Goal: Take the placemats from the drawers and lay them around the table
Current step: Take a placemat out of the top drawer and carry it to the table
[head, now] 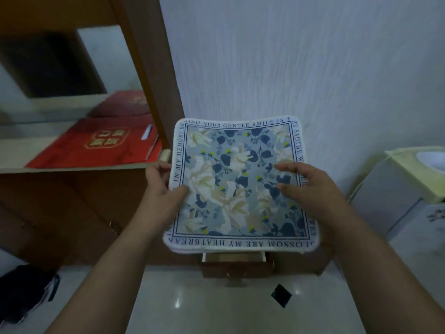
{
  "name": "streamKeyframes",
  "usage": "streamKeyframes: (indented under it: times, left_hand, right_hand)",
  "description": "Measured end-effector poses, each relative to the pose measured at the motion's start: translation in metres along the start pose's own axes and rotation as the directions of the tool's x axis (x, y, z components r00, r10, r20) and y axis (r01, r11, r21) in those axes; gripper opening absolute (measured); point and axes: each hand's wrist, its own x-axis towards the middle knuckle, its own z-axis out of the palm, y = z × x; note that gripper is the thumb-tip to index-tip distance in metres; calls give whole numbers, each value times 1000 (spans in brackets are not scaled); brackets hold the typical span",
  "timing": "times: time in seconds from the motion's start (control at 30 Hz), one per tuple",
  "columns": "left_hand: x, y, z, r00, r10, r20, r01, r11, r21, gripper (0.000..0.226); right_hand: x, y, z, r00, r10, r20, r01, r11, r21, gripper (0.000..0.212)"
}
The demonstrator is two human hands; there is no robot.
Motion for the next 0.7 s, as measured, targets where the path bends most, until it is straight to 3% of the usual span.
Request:
streamKeyframes:
  times: [0.07,0.1,0.23,0.33,0.53,0.7]
  left_hand:
    - [-18,16,-3,998,32,47,-32,999,2,83]
    - [-28,20,-4,997,48,52,-50,998,36,89]
    - [-77,31,-3,993,94,-75,-76,973,217,60]
    - [-116,36,1,966,103,-237,-35,961,273,60]
    - [-214,29,-10,821,-2,-571,179,951,254,60]
    - [-321,23,-43,638,-77,-766,304,939,159,61]
  right_hand:
    - [1,-12,-6,997,-70,37,72,996,-52,36]
    - [1,-17,-9,992,-105,65,110,991,-73,36]
    - [1,-36,-17,965,-189,182,210,972,-103,36]
    - [-3,-49,-15,929,-252,271,283,956,-78,35]
    - [-33,-72,32,799,-317,511,366,930,5,36]
    - [-97,-99,102,628,-374,682,429,898,98,37]
